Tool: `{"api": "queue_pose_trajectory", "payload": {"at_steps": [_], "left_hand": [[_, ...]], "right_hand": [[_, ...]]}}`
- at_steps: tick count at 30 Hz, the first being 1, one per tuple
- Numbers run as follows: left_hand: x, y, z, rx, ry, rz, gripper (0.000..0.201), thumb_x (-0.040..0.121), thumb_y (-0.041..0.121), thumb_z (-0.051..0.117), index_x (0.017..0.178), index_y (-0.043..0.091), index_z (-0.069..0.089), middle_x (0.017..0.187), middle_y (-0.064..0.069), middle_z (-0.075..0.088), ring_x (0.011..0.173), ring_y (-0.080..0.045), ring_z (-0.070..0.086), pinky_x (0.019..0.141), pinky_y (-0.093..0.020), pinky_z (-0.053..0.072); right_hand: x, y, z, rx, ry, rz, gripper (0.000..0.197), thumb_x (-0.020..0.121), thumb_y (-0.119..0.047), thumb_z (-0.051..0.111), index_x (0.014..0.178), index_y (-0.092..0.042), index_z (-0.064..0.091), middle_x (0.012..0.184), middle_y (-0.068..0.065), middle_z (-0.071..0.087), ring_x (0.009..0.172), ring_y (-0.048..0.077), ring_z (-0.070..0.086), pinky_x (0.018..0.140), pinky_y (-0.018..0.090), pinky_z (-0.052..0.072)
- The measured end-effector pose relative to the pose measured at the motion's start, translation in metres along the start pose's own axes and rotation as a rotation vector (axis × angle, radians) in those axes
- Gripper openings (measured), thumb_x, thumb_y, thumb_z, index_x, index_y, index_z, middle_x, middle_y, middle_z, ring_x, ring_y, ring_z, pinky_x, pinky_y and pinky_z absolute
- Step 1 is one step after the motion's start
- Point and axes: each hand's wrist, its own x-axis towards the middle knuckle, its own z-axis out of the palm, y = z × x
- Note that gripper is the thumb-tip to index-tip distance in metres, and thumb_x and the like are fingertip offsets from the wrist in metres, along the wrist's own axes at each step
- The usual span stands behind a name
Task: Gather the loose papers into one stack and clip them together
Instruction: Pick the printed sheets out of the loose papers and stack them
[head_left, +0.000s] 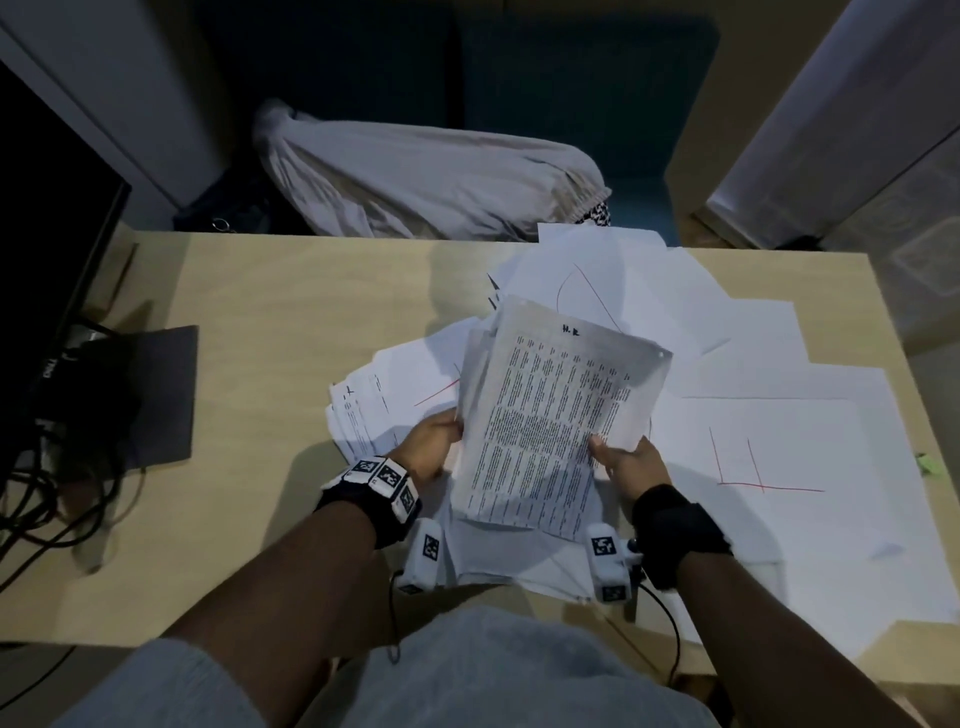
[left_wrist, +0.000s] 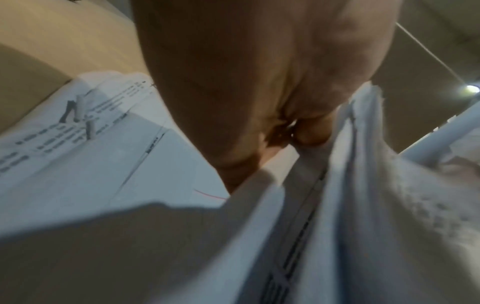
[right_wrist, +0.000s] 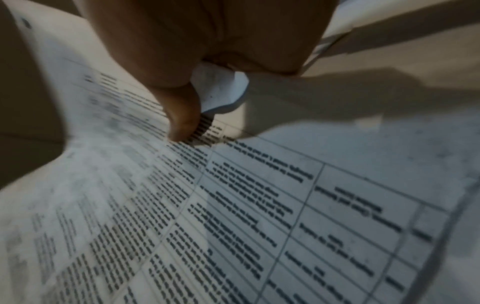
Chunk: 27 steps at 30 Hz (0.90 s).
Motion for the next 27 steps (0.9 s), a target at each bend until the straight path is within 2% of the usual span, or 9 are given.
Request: {"api": "queue_pose_trajectory", "payload": {"at_steps": [3, 5, 7, 12, 15, 18, 22, 25, 27], "left_hand": [[0.0, 0.007, 0.003, 0.157, 0.095, 0.023, 0.046, 0.101, 0.044, 0.033, 0.116, 0.014, 0.065, 0.118, -0.006, 0.066, 0.113, -0.022, 0.058, 0.11, -0.044, 0.035], [0.006, 0.002, -0.005, 0.426, 0.228, 0.134, 0.047, 0.101, 0.041, 0.036, 0.118, 0.005, 0.062, 0.122, -0.021, 0.062, 0.116, -0.024, 0.057, 0.108, -0.039, 0.037], [0.013, -0.005, -0.026, 0.678, 0.466, 0.165, 0.038, 0.092, 0.032, 0.054, 0.123, 0.011, 0.056, 0.129, -0.018, 0.056, 0.117, -0.027, 0.053, 0.102, -0.036, 0.042], [0.008, -0.022, -0.06, 0.786, 0.824, -0.242, 0.099, 0.062, 0.043, 0.082, 0.137, 0.008, 0.026, 0.138, -0.017, 0.027, 0.127, -0.037, 0.03, 0.105, -0.047, 0.035], [0.011, -0.023, -0.067, 0.72, 0.861, -0.287, 0.105, 0.054, 0.047, 0.085, 0.131, 0.008, 0.026, 0.131, -0.019, 0.03, 0.12, -0.038, 0.04, 0.099, -0.048, 0.041], [0.016, -0.024, -0.076, 0.576, 0.887, -0.296, 0.092, 0.064, 0.045, 0.082, 0.128, 0.005, 0.03, 0.131, -0.021, 0.037, 0.114, -0.041, 0.05, 0.094, -0.046, 0.046], [0.017, -0.022, -0.083, 0.453, 0.816, -0.192, 0.064, 0.072, 0.031, 0.079, 0.12, 0.002, 0.048, 0.124, -0.022, 0.058, 0.111, -0.039, 0.058, 0.096, -0.041, 0.049], [0.028, -0.031, -0.09, 0.508, 0.73, -0.242, 0.048, 0.052, 0.051, 0.068, 0.092, 0.025, 0.067, 0.107, -0.011, 0.066, 0.089, -0.031, 0.065, 0.085, -0.038, 0.056], [0.028, -0.027, -0.084, 0.482, 0.669, -0.222, 0.032, 0.055, 0.04, 0.065, 0.082, 0.023, 0.068, 0.098, -0.007, 0.069, 0.083, -0.026, 0.068, 0.078, -0.03, 0.057]], "right_hand": [[0.004, -0.005, 0.004, -0.138, 0.021, -0.076, 0.054, 0.081, -0.023, 0.073, 0.126, -0.017, 0.042, 0.124, 0.002, 0.057, 0.118, 0.021, 0.053, 0.107, 0.039, 0.037], [0.006, -0.008, 0.002, -0.198, 0.097, -0.097, 0.072, 0.08, -0.025, 0.073, 0.137, -0.012, 0.032, 0.124, 0.008, 0.056, 0.116, 0.025, 0.054, 0.106, 0.044, 0.039], [0.009, -0.014, -0.002, -0.236, 0.167, -0.129, 0.063, 0.082, -0.022, 0.072, 0.134, -0.01, 0.039, 0.113, 0.01, 0.06, 0.103, 0.025, 0.058, 0.096, 0.038, 0.046], [0.012, -0.024, -0.016, -0.186, 0.214, -0.148, 0.029, 0.083, -0.014, 0.07, 0.109, -0.005, 0.059, 0.082, 0.012, 0.06, 0.064, 0.024, 0.053, 0.06, 0.029, 0.047], [0.014, -0.025, -0.017, -0.183, 0.221, -0.16, 0.027, 0.083, -0.011, 0.068, 0.108, -0.009, 0.059, 0.082, 0.012, 0.059, 0.06, 0.02, 0.051, 0.057, 0.028, 0.046], [0.013, -0.025, -0.016, -0.14, 0.216, -0.153, 0.032, 0.084, -0.008, 0.068, 0.114, -0.01, 0.058, 0.082, 0.01, 0.059, 0.06, 0.018, 0.052, 0.053, 0.026, 0.048], [0.01, -0.021, -0.012, -0.153, 0.159, -0.117, 0.036, 0.084, -0.011, 0.068, 0.118, -0.006, 0.057, 0.087, 0.01, 0.061, 0.068, 0.019, 0.054, 0.069, 0.031, 0.046], [0.004, -0.02, -0.007, -0.211, 0.1, -0.107, 0.038, 0.085, -0.012, 0.069, 0.119, -0.001, 0.057, 0.089, 0.011, 0.061, 0.074, 0.023, 0.054, 0.073, 0.03, 0.043], [-0.001, -0.021, -0.002, -0.277, 0.077, -0.132, 0.039, 0.085, -0.013, 0.068, 0.12, -0.001, 0.056, 0.096, 0.011, 0.06, 0.085, 0.024, 0.054, 0.076, 0.029, 0.041]]}}
